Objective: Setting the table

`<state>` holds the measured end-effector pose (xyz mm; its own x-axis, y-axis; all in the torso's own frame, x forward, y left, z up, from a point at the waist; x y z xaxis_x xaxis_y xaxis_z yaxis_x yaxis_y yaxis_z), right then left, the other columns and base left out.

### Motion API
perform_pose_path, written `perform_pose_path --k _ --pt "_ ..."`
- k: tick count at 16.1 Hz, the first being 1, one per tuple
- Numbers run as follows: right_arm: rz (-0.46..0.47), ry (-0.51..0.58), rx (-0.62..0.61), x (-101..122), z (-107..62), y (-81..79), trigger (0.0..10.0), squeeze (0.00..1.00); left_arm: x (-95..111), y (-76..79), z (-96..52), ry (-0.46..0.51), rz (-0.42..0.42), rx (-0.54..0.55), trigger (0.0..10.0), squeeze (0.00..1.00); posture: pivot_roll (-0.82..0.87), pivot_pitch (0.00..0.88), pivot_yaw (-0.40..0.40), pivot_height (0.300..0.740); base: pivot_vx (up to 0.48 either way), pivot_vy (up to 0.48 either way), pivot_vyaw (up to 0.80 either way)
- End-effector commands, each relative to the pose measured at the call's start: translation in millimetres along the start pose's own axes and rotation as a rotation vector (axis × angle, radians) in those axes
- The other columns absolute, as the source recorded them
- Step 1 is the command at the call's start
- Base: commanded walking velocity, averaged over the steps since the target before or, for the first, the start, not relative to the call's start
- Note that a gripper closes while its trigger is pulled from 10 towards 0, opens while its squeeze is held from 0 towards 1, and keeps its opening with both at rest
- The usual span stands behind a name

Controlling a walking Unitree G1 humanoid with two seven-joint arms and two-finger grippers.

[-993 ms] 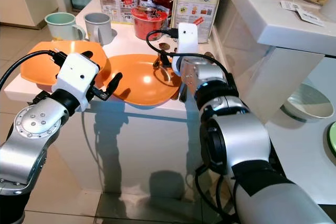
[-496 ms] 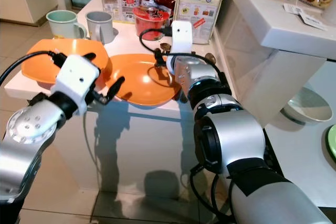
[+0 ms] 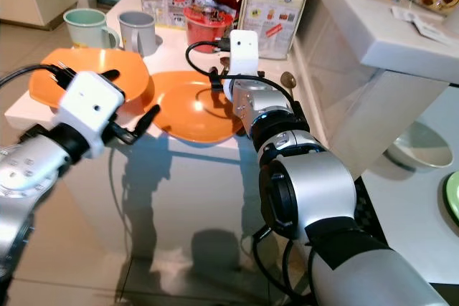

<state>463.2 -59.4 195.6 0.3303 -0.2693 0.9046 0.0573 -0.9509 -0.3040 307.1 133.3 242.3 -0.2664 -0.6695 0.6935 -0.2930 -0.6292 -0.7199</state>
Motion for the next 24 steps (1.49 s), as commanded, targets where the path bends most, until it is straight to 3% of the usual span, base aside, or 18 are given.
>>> perform_pose_path --k 1,5,10,18,19,20,21,23,24 --pt "0.027 0.018 -0.013 5.3 -0.2 2.5 10.0 0.00 12.7 -4.9 -2.6 0.043 0.014 -0.003 10.0 0.00 0.20 0.124 -0.141 0.740 0.000 0.000 0.00" --pt "0.026 0.021 0.002 0.3 0.1 -3.9 10.0 0.00 17.8 -22.4 -6.0 0.052 0.027 0.037 10.0 0.00 0.21 0.181 -0.124 0.740 0.000 0.000 0.00" --pt "0.039 0.095 0.090 11.3 -2.3 -30.4 10.0 0.00 24.2 -41.9 -12.7 0.057 0.041 0.111 10.0 0.00 0.24 0.211 -0.134 0.740 0.000 0.000 0.00" --pt "0.051 0.144 0.119 13.5 -3.8 -40.5 10.0 0.00 29.8 -38.7 -15.7 0.074 0.033 0.095 10.0 0.00 0.25 0.207 -0.130 0.740 0.000 0.000 0.00" --pt "0.061 0.142 0.144 11.7 -3.9 -42.4 8.5 0.00 30.0 -39.1 -16.0 0.075 0.032 0.095 10.0 0.00 0.25 0.208 -0.130 0.740 0.000 0.000 0.00" --pt "0.068 0.139 0.154 10.4 -3.9 -42.9 8.5 0.00 30.1 -39.2 -16.2 0.075 0.032 0.095 10.0 0.00 0.25 0.208 -0.130 0.740 0.000 0.000 0.00" --pt "0.077 0.134 0.161 9.2 -3.8 -43.1 4.2 0.00 30.5 -39.5 -16.4 0.076 0.029 0.096 10.0 0.00 0.25 0.208 -0.130 0.740 0.000 0.000 0.00" --pt "0.072 0.129 0.164 6.8 -3.6 -42.4 0.1 0.00 31.0 -38.0 -16.3 0.078 0.026 0.085 10.0 0.00 0.25 0.208 -0.130 0.740 0.000 0.000 0.00" --pt "0.068 0.127 0.165 5.6 -3.4 -42.2 0.0 0.00 31.6 -34.2 -15.8 0.083 0.015 0.060 10.0 0.00 0.25 0.208 -0.128 0.740 0.000 0.000 0.00"
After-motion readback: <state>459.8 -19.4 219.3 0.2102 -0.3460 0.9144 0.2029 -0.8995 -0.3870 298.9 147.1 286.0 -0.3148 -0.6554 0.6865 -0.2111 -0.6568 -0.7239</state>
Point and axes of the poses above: a point about 5 cm out from each wrist's last joint towards the gripper, its own z axis pointing out of the wrist towards the gripper, its own x axis along the axis of the wrist's last joint, y = z × x, the point moved 5 cm from there along z, pointing out of the wrist towards the gripper, and after that the axes turned 13 degrees about z, right-handed, at the moved point
